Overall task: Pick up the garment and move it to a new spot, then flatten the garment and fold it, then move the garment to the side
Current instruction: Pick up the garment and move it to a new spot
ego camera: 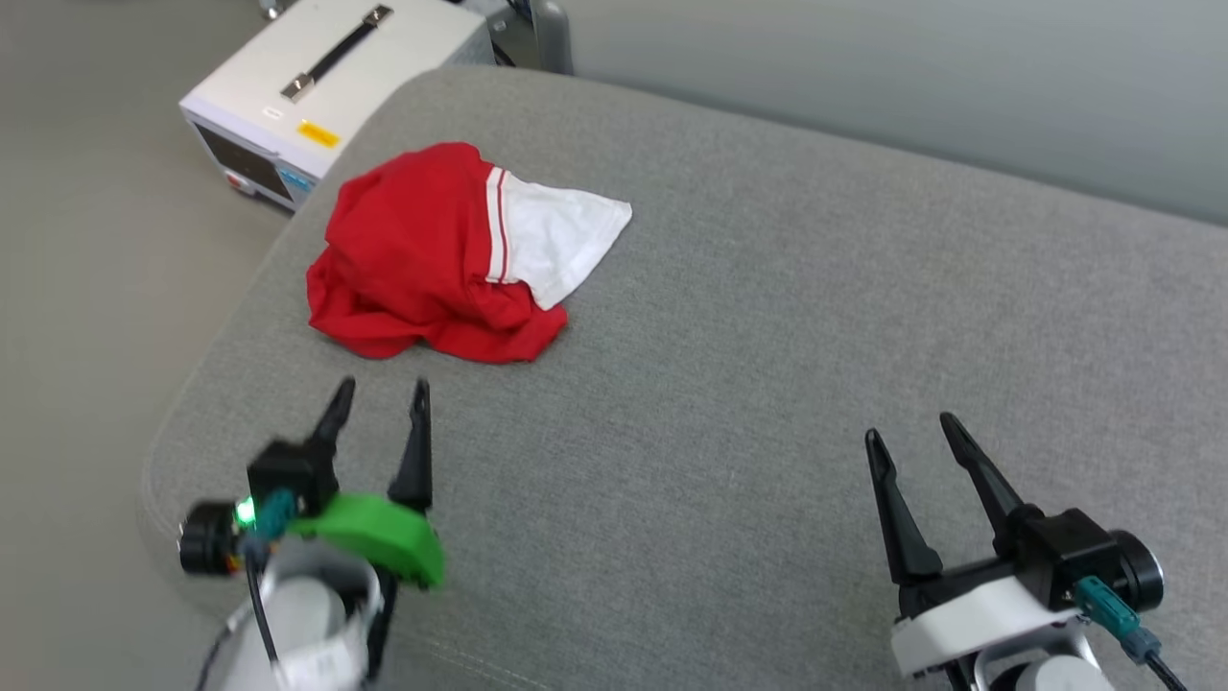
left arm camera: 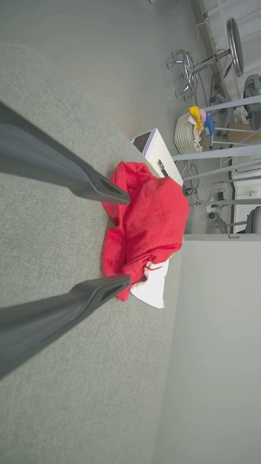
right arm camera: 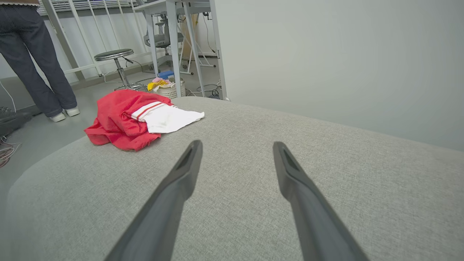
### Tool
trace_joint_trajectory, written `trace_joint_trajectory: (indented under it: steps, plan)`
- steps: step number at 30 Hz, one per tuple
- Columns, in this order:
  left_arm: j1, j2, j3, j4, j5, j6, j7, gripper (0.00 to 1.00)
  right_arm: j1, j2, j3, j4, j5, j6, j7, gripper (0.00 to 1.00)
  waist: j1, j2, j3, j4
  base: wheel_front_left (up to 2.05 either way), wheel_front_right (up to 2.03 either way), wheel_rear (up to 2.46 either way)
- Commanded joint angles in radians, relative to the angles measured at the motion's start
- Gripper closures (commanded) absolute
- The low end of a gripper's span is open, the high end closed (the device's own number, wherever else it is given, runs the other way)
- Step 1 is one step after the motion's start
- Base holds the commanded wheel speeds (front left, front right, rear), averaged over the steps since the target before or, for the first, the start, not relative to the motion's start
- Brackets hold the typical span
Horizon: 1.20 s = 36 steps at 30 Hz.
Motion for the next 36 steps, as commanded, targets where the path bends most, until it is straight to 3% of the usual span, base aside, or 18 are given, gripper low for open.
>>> trace_joint_trajectory:
  steps: [1, 8, 15, 22, 32, 33, 34, 36]
  plan:
    - [-0.07, 0.022, -0.004, 0.038, -0.015, -0.014, 0.035, 0.0, -0.025, -0.002, 0.0, -0.006, -0.014, -0.001, -0.009, 0.0, 0.0, 0.0, 0.081, -0.039, 0.0, 0.0, 0.0]
    - [-0.366, 0.157, -0.041, 0.2, -0.124, -0.044, 0.296, 0.0, -0.081, -0.003, 0.027, -0.017, -0.047, -0.001, -0.009, 0.0, 0.0, 0.0, 0.202, -0.109, 0.0, 0.0, 0.0]
    - [-0.569, 0.307, -0.174, 0.279, -0.3, -0.045, 0.537, 0.0, -0.136, -0.01, 0.055, -0.03, -0.056, -0.001, -0.009, 0.0, 0.0, 0.0, 0.302, -0.175, 0.0, 0.0, 0.0]
    - [-0.662, 0.393, -0.259, 0.317, -0.484, -0.045, 0.729, 0.0, -0.174, -0.012, 0.069, -0.034, -0.059, -0.001, -0.009, 0.0, 0.0, 0.0, 0.364, -0.222, 0.0, 0.0, 0.0]
    - [-0.682, 0.445, -0.349, 0.394, -0.618, -0.045, 0.824, 0.0, -0.193, -0.014, 0.075, -0.024, -0.063, -0.001, -0.009, 0.0, 0.0, 0.0, 0.392, -0.256, 0.0, 0.0, 0.0]
    - [-0.677, 0.446, -0.358, 0.401, -0.632, -0.045, 0.827, 0.58, -0.192, -0.013, 0.073, -0.022, -0.062, -0.001, -0.009, 0.0, 0.0, 0.0, 0.388, -0.257, 0.0, 0.0, 0.0]
    - [-0.673, 0.447, -0.365, 0.402, -0.644, -0.045, 0.826, 1.0, -0.191, -0.013, 0.072, -0.021, -0.062, -0.001, -0.009, 0.0, 0.0, 0.0, 0.384, -0.257, 0.0, 0.0, 0.0]
    - [-0.663, 0.45, -0.38, 0.405, -0.668, -0.045, 0.817, 1.0, -0.188, -0.014, 0.069, -0.017, -0.063, -0.001, -0.009, 0.0, 0.0, 0.0, 0.373, -0.255, 0.0, 0.0, 0.0]
